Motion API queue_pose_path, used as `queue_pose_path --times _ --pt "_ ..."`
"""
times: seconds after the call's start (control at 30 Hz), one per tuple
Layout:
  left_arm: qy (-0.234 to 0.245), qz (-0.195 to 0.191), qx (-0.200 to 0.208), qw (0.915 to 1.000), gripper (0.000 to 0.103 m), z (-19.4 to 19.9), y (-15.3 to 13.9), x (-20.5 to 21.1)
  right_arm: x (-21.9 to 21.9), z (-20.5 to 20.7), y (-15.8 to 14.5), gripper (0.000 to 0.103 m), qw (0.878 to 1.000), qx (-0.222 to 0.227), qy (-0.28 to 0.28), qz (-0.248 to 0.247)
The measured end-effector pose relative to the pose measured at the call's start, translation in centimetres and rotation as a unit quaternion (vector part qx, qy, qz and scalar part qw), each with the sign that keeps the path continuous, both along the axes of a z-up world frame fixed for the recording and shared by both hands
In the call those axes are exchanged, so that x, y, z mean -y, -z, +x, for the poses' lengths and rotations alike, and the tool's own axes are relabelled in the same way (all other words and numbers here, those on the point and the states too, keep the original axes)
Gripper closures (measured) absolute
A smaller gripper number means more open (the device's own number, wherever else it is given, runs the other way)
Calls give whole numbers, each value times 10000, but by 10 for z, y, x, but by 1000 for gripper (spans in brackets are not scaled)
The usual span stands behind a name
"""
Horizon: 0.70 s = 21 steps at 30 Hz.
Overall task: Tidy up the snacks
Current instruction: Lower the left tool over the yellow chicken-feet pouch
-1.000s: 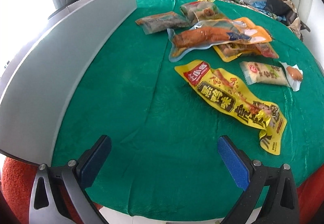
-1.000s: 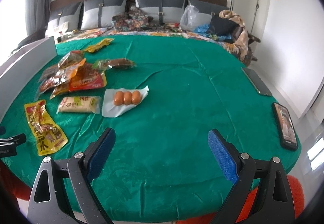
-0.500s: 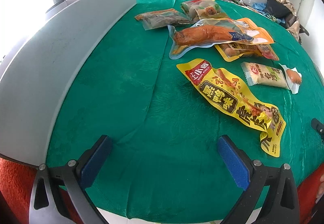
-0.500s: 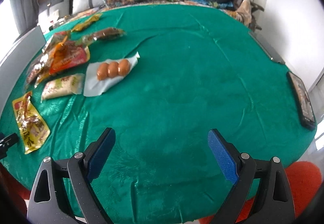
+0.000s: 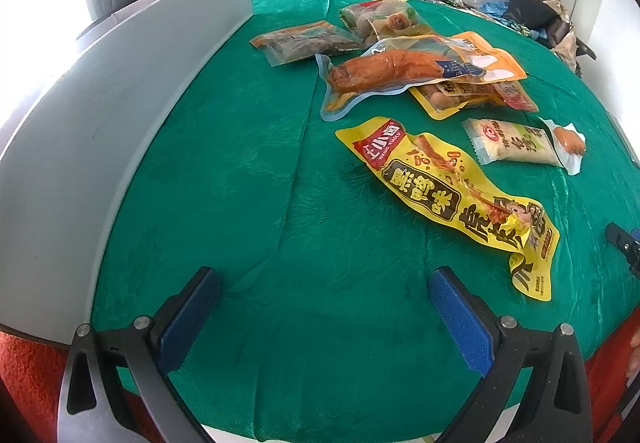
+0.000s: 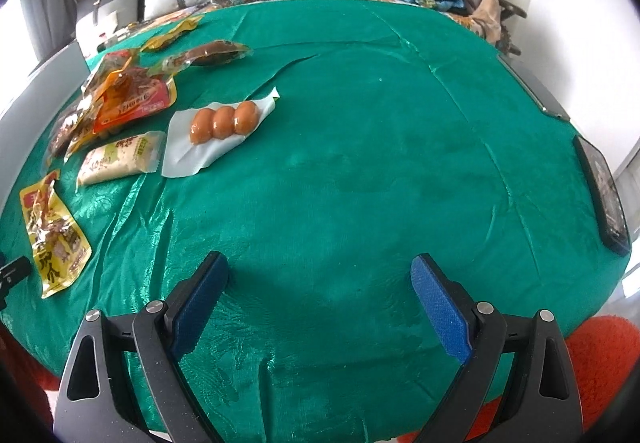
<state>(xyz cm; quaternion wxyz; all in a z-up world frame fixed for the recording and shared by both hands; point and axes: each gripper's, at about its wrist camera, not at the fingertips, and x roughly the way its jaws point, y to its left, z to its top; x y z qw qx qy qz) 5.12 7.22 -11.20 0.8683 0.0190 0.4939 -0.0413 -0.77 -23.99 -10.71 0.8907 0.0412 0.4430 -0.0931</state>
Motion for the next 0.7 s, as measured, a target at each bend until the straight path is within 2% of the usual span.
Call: queue_pose_path --times 0.13,0.27,0.3,0.33,0.47,0.57,0.7 --pt "-3 -146 -283 9995 0 1 -4 -2 -1 -3 1 8 10000 93 8 -25" --pt "-43 -1337 -239 9907 0 -4 -28 -1 -2 -2 1 8 9999 97 10 -27" --pt "74 -1523 -267 9879 0 -1 -34 8 -2 -3 1 8 9999 102 15 -25" --pt "186 -1540 -295 9875 0 3 -37 19 -2 -3 1 7 9999 99 15 -17" --pt "296 -673 -295 9969 0 25 -34 67 -1 -4 0 7 10000 93 27 -6" --pt "318 251 -274 9988 0 33 -17 88 -2 -4 0 7 10000 90 5 -3" --pt "381 428 -327 9978 0 20 -15 66 -3 -5 -1 7 10000 72 -60 5"
